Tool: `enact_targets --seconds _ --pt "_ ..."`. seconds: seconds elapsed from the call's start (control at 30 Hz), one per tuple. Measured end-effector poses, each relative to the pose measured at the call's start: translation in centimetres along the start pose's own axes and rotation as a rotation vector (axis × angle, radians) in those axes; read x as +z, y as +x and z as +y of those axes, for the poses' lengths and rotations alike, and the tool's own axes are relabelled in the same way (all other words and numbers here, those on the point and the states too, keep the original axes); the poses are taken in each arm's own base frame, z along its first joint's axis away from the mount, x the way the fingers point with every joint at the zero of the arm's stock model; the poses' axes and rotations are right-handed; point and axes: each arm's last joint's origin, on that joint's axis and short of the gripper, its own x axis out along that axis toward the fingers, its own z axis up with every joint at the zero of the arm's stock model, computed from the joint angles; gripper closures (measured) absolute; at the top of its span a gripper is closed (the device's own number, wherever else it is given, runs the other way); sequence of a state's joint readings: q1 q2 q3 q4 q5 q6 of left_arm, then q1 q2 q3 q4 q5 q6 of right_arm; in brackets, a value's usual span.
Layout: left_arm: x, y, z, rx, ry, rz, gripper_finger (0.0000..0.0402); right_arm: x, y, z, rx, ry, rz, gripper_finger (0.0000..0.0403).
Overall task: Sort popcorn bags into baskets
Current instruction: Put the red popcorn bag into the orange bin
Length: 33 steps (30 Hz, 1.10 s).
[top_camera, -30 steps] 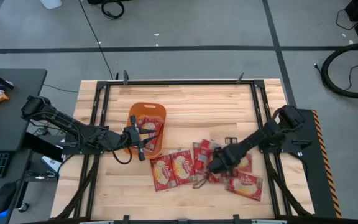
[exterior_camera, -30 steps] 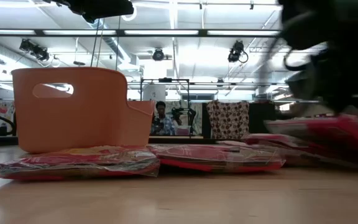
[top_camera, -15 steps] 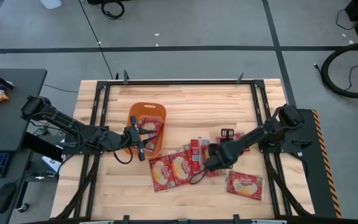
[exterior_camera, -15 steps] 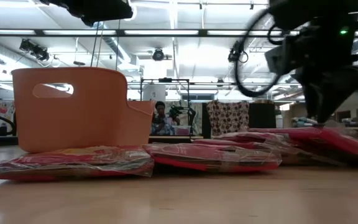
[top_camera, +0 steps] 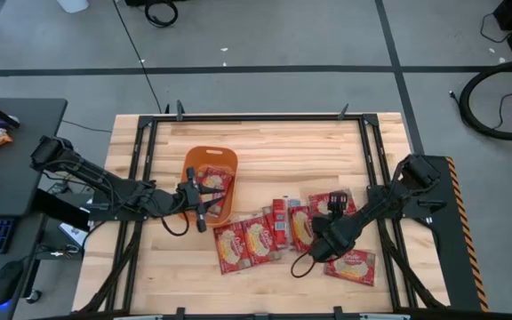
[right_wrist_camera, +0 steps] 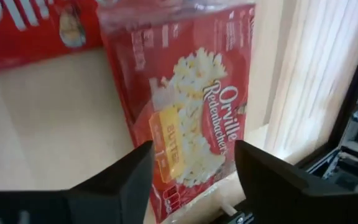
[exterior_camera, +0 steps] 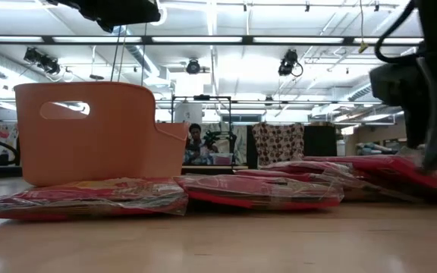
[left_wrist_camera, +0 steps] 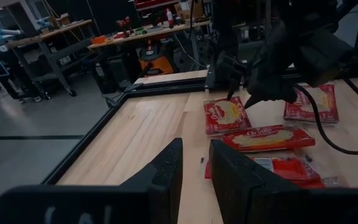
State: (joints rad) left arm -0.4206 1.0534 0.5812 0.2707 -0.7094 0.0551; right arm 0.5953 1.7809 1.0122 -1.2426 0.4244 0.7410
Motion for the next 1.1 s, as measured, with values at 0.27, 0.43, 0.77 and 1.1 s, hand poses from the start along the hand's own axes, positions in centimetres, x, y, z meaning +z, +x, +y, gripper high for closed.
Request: enact_targets --seconds 0.27,0.43,0.77,1.1 --pt "0.0 0.0 0.0 0.000 0.001 0.000 0.0317 -0.5 1.6 1.5 0.051 0.022 -0.082 0.0160" --pt "0.0 0.0 0.0 0.000 0.001 0.000 0.0317 -0.9 2.2 1.3 0.002 0.033 -0.099 0.0169" --pt "0.0 0.0 0.0 0.000 0.001 -0.001 0.0317 -1.6 3.9 1.7 0.013 0.007 -0.129 0.0264" --pt "0.2 -0.9 -1.1 -0.078 0.055 -0.028 0.0317 -0.5 2.6 1.6 0.024 -0.031 -0.126 0.0388"
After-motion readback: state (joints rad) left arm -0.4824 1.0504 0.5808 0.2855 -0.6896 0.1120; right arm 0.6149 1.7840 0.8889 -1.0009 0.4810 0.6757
